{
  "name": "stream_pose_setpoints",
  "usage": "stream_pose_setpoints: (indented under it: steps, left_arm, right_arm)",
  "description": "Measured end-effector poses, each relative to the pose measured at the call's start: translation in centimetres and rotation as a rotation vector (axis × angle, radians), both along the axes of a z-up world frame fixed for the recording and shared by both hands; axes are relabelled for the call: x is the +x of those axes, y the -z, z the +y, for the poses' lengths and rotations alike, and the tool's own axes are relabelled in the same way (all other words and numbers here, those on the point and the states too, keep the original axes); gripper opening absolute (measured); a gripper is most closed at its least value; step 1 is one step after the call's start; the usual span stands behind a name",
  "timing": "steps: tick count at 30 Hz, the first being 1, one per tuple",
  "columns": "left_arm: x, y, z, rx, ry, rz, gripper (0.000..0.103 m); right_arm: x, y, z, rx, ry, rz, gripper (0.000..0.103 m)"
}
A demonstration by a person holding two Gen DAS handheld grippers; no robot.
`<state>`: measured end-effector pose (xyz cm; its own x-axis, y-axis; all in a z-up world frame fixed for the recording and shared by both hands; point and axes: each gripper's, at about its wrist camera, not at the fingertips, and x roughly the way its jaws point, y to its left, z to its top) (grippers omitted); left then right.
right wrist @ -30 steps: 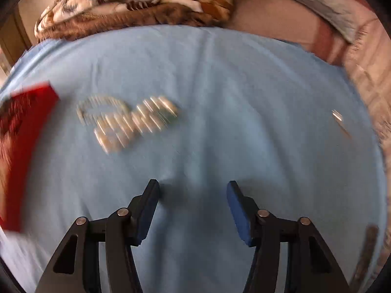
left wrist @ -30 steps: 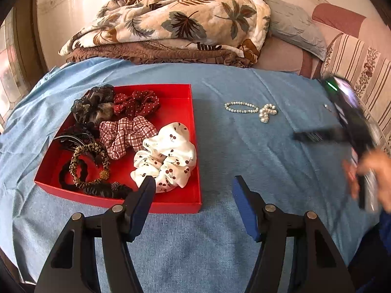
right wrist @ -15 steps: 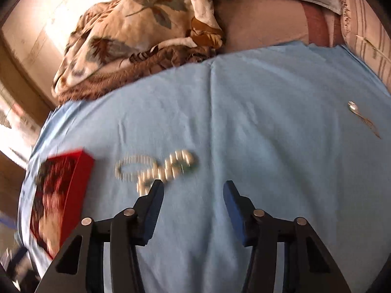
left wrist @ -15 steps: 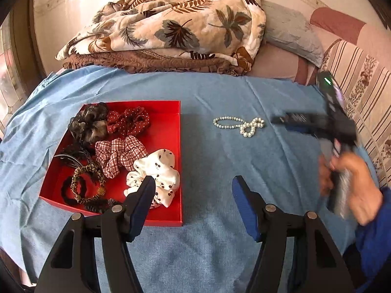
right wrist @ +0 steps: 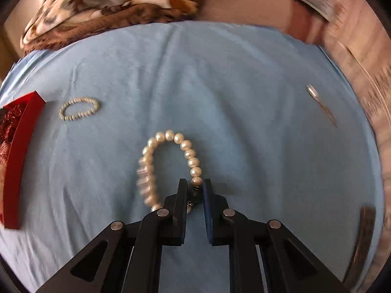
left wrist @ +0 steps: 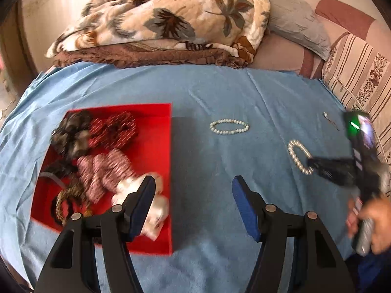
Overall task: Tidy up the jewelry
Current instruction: 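Move the right tool to the pearl bracelet and grasp it, then lift the pearl bracelet with the right tool while the left tool grasps the pearl necklace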
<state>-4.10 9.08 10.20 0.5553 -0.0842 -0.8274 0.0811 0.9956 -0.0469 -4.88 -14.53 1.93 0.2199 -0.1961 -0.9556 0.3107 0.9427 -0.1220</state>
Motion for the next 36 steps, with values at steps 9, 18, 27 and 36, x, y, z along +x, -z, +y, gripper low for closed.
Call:
stream_pose_setpoints:
  steps: [9, 18, 27, 36]
  left_arm:
    - [9.4, 2.9, -3.7, 0.063, 0.036, 0.093, 0.064]
    - [15.6, 8.5, -4.6, 0.142, 0.025, 0.193, 0.064]
    - [16.6, 9.5, -5.0, 0.136, 0.067, 0.171, 0.060]
    - [13.8, 8.9, -8.5, 0.130, 0.201, 0.163, 0.006]
  right_arm:
    - [-2.4, -1.6, -3.0, 0.216, 0.084, -0.130, 0.020]
    - [-2.2, -1.0, -4.8, 0.214, 0.086, -0.136, 0.041]
    - [-0.8, 0.1, -4.2, 0.156, 0.020, -0.119, 0.041]
    - [0.4, 0.8, -1.0, -0.040, -0.122, -0.094, 0.011]
